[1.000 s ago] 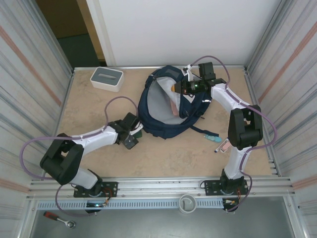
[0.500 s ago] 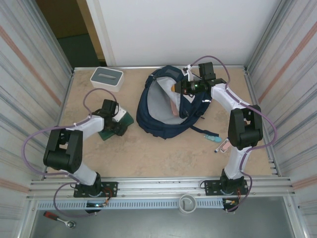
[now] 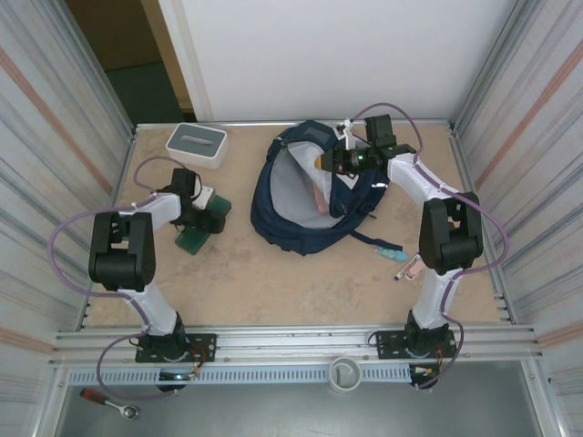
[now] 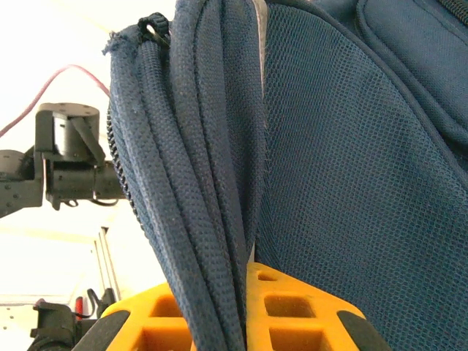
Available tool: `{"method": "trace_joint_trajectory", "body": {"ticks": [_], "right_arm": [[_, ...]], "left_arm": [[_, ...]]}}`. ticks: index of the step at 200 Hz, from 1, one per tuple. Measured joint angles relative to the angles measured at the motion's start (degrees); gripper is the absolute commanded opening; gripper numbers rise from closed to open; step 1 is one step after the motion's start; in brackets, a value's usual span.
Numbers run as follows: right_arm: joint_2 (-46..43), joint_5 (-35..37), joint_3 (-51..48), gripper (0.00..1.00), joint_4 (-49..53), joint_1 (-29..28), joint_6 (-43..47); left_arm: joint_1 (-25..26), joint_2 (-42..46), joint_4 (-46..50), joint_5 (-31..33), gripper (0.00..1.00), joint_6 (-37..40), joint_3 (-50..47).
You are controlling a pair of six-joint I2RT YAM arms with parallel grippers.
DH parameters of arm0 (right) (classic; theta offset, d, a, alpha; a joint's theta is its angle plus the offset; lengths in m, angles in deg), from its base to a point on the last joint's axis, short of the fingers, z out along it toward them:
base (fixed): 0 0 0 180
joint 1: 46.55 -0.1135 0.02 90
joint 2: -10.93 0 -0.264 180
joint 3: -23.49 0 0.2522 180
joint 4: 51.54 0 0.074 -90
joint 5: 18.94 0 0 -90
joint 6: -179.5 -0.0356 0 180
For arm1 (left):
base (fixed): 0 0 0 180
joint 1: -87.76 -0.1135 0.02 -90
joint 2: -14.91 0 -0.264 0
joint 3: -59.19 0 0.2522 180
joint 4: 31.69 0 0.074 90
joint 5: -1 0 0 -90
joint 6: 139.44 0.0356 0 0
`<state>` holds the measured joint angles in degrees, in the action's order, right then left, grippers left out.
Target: Pack books, pencil case, and school supplies into a backpack
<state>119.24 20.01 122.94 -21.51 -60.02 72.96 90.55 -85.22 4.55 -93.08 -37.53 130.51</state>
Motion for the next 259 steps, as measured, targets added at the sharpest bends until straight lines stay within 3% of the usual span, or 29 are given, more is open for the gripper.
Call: {"method": "trace_joint_trajectory", "body": {"ticks": [32,50,78,110,140,197,223,259], "right_arm": [[0.15,0.02,0.02,0.08,0.07,-0.02,-0.02],[0.15,0.24,0.13,0.07,0.26,-0.22,-0.5],[0.15,1.9,1.49,0.07,1.4,-1.27,-1.27],[0.15,4.35,3.21,0.08,3.23,-2.29,-2.6],[0.15,5.18,5.6,0.09,4.98,-2.29,-4.7],[0.24,6.08,9.9,0.11,8.76,-1.92,-7.48],[0.33,6.05,10.12,0.11,8.98,-0.81,-8.61],[0.87,6.01,10.12,0.11,8.83,-0.26,-8.81]], "left_arm": [[-0.94,0.68,0.35,-1.42,0.56,-3.02,-0.02],[-0.96,4.15,-0.07,-4.13,0.45,-6.93,-2.25],[0.57,16.98,-3.15,-10.19,0.45,-18.38,-7.89],[12.11,24.92,-8.24,-13.11,0.47,-30.58,-6.51],[22.18,18.03,-13.64,-15.3,0.47,-39.1,0.74],[28.39,1.29,-19.74,-11.61,0.48,-52.11,15.28],[30.05,-3.52,-21.68,-4.94,0.55,-55.39,18.05],[31.54,-8.28,-20.81,4.85,0.74,-54.21,20.61]]}}
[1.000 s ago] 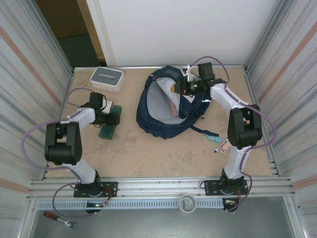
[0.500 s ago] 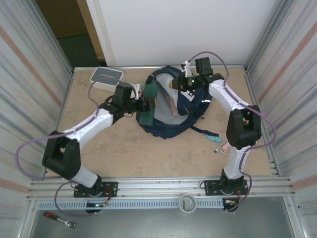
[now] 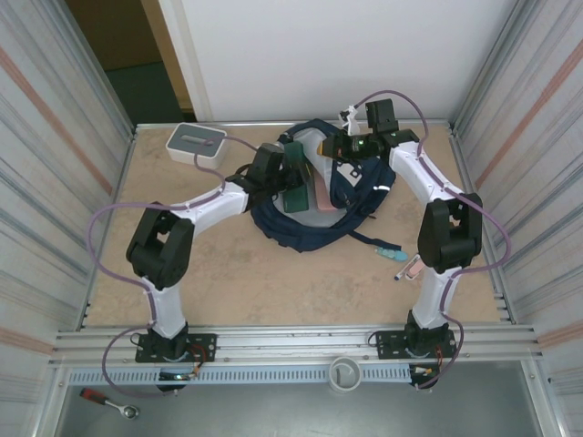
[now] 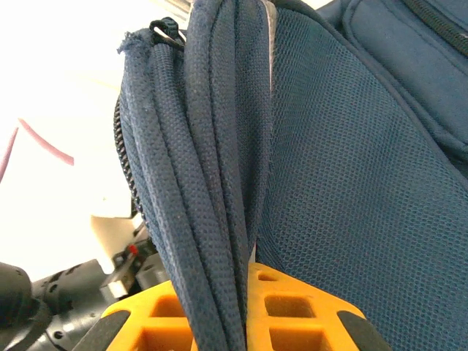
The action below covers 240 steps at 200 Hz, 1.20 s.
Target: Pack books, pencil case, and school supplies into a backpack
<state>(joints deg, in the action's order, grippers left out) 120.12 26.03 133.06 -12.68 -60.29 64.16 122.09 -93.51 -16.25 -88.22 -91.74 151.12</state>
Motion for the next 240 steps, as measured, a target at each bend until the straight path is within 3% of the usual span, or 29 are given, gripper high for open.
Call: {"method": "trace_joint_trajectory", "body": {"ticks": [30,70,87,123,159,174,211,240], "right_arm": [[0.31,-0.2,0.0,0.11,-0.04,0.0,0.02],[0.31,-0.44,-0.02,0.11,-0.17,0.0,0.02],[0.31,-0.44,-0.02,0.1,-0.17,0.0,0.04],[0.31,-0.46,-0.02,0.1,-0.2,0.0,0.04],[0.33,-0.85,-0.22,0.09,-0.59,-0.09,0.07],[0.33,-0.85,-0.42,0.09,-0.66,-0.17,0.09],[0.31,-1.25,-0.85,0.09,-0.92,-0.66,0.57],[-0.31,-1.53,-4.76,0.1,-3.08,-0.79,2.03]], "left_arm": [[0.83,-0.68,2.19,3.8,0.84,4.02,0.87],[1.01,-0.39,3.17,2.56,0.82,6.73,0.37],[1.29,0.52,2.78,1.81,0.77,7.13,-1.73],[1.86,-0.02,3.23,0.9,0.56,7.45,-3.56],[1.97,-3.69,3.91,0.52,0.33,8.59,-0.72],[1.88,-5.57,4.15,0.42,0.29,9.42,1.01],[0.63,-9.51,4.46,-0.17,0.28,9.79,7.21],[-0.37,-8.92,2.29,-1.27,0.44,10.78,6.62]]}}
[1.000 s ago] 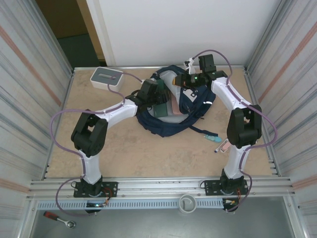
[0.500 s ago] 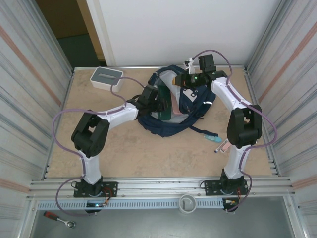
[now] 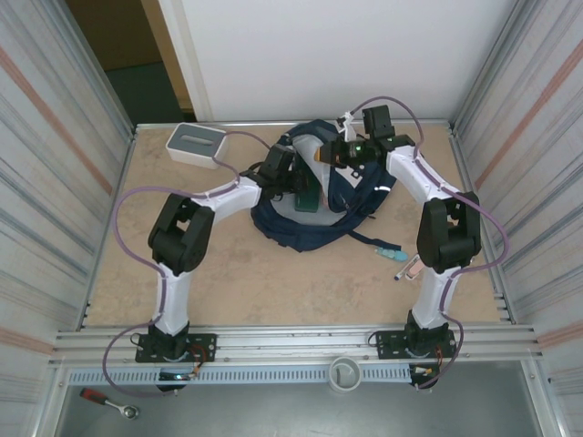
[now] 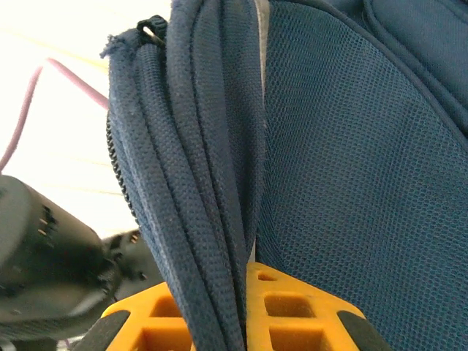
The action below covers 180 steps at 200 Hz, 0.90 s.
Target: Pack books, pencil case, and school supplies into a backpack
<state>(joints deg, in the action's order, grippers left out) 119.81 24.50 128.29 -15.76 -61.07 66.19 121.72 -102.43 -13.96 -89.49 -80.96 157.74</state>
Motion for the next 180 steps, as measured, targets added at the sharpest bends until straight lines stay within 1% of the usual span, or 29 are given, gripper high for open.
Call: {"method": "trace_joint_trajectory", "body": {"ticks": [18,28,37,49,63,77,88,92,99,113,126,138,153,166,180], "right_arm": [[-1.2,-0.17,-2.89,0.11,-1.03,-0.02,0.76],[-2.08,-0.22,-4.46,0.12,-1.22,-0.02,1.22],[-2.82,-0.26,-5.88,0.16,-1.46,-0.02,1.4],[-3.78,-0.7,-8.04,0.23,-1.9,-0.28,1.51],[-5.14,-1.11,-10.95,0.35,-2.73,-1.11,1.6],[-7.41,-1.07,-15.15,0.46,-3.28,-2.4,1.77],[-9.81,-0.9,-18.93,0.54,-3.58,-3.23,1.92],[-10.71,-0.85,-20.15,0.59,-3.56,-3.45,1.68],[-12.61,-0.74,-22.51,0.64,-3.43,-3.5,1.62],[-16.57,0.07,-26.47,0.7,-3.13,-1.77,1.51],[-19.41,1.31,-28.52,0.73,-3.3,1.86,0.74],[-20.41,3.39,-28.94,0.75,-4.31,6.01,-0.35],[-19.89,8.17,-28.96,0.76,-6.64,11.15,-2.8],[-18.12,12.0,-28.94,0.76,-8.81,13.86,-4.87],[-14.53,15.1,-28.61,0.74,-11.04,15.08,-7.08]], "left_arm": [[-0.15,4.37,-1.73,-0.55,0.59,0.5,-5.68],[-0.15,8.37,-2.62,-1.03,0.65,0.2,-10.29],[-0.09,12.9,-2.95,-1.44,0.69,0.37,-14.51],[0.24,19.23,-3.78,-1.38,0.73,0.66,-19.61],[-0.09,27.02,-3.87,-0.72,0.76,1.07,-24.87],[-2.21,33.55,-3.82,-0.5,0.78,1.31,-29.16],[-5.44,36.52,-3.89,-1.2,0.79,1.27,-31.41],[-6.56,36.96,-3.87,-1.33,0.79,1.2,-31.91],[-8.83,37.27,-3.91,-2.1,0.79,1.01,-32.83],[-12.55,36.46,-3.82,-3.56,0.8,0.35,-34.1],[-13.77,34.86,-3.87,-5.25,0.8,-0.04,-34.38],[-13.62,33.07,-4.37,-7.34,0.8,-0.48,-34.36],[-13.31,29.94,-5.11,-9.86,0.8,-1.31,-33.83],[-13.2,26.43,-6.12,-12.35,0.8,-2.03,-32.92],[-13.2,22.97,-7.02,-15.13,0.8,-2.99,-31.82]]}}
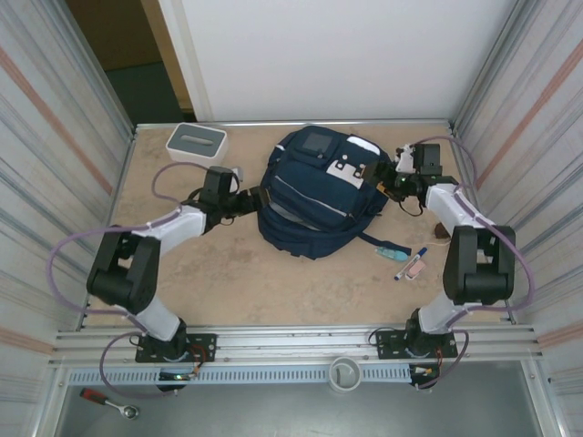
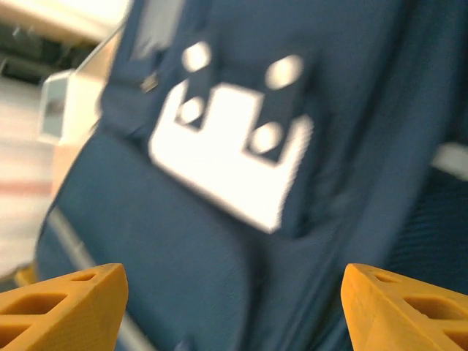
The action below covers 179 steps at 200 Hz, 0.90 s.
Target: Pack books, pencil case, and school supplies into a backpack
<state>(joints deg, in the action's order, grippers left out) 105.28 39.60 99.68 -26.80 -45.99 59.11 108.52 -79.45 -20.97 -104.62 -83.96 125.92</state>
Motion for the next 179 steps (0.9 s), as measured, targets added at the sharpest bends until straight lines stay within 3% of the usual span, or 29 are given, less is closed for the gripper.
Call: {"method": "trace_joint_trajectory", "body": {"ticks": [31,57,118,144,179], "right_arm": [[12.13,2.64,5.81,0.71,-1.14,-1.4,-2.75],[17.77,3.58,13.44,0.69,0.0,-4.07,-3.08],[32.39,3.21,37.27,0.68,4.59,-15.54,0.09],[33.35,4.07,40.54,0.69,7.19,-18.1,1.38],[28.81,6.67,37.51,0.71,11.17,-14.62,3.08]], "left_arm": [[0.52,-4.87,-2.34,-4.59,0.8,-1.51,1.4],[4.02,-5.6,-4.13,-5.51,0.79,-2.05,0.37],[20.68,-1.38,-2.62,-1.88,0.8,-1.62,-5.84],[24.24,0.57,4.15,-1.53,0.82,2.23,-4.28],[26.51,5.7,10.12,-4.52,0.82,13.09,-0.79]]}}
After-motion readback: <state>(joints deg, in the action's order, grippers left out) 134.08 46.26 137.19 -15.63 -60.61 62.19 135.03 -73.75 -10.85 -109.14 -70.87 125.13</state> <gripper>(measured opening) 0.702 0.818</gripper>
